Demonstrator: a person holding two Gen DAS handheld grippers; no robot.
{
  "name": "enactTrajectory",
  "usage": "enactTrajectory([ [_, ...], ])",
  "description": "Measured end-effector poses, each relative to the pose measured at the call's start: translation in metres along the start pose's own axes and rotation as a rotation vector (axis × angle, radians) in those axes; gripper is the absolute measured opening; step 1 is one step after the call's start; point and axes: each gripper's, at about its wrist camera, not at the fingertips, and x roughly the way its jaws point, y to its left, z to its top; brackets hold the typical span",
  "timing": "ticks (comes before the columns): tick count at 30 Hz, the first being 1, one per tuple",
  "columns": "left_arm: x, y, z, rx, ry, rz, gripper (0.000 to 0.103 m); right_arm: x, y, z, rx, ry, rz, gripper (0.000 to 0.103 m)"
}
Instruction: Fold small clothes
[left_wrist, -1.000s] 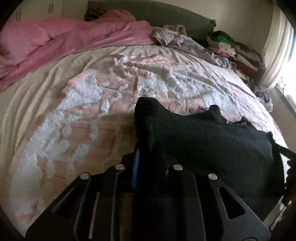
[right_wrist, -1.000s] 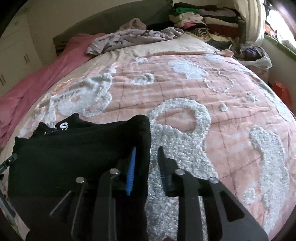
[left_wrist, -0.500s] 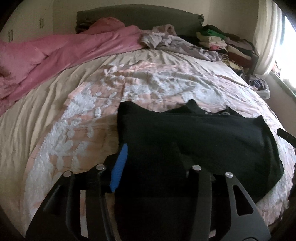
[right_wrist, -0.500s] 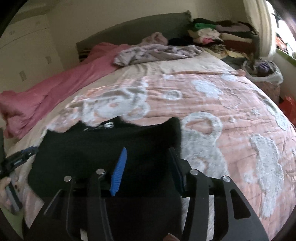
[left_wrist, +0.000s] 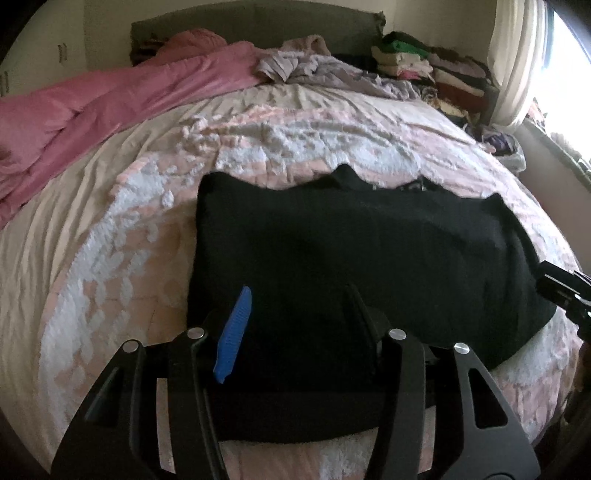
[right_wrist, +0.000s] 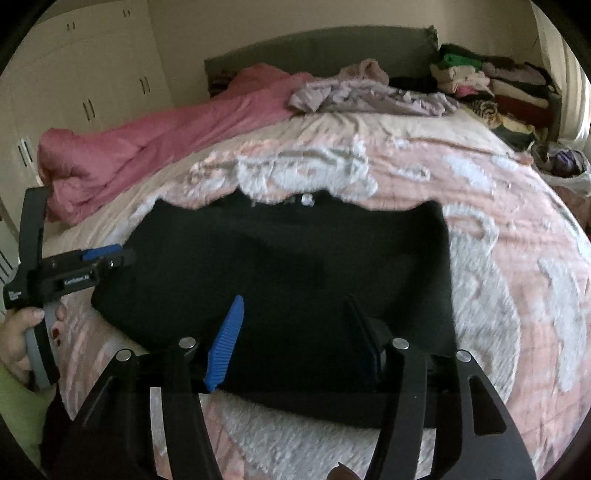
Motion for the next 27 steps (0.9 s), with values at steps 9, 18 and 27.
enactTrajectory([
  [9,0.008,0.003,-0.017,0.002,0.019,0.003,0.049,0.028,-0.003,-0.026,0.024,0.124,-0.071,0.056],
  [18,-0.007,0.011,-0.017,-0.027,0.006,-0.012,0.054,0.010,0.007,-0.030,0.018,0.071,-0.038,0.063],
  [27,-0.031,0.021,-0.011,-0.047,-0.033,0.015,0.071,-0.011,0.046,-0.022,-0.091,-0.007,-0.016,0.087],
])
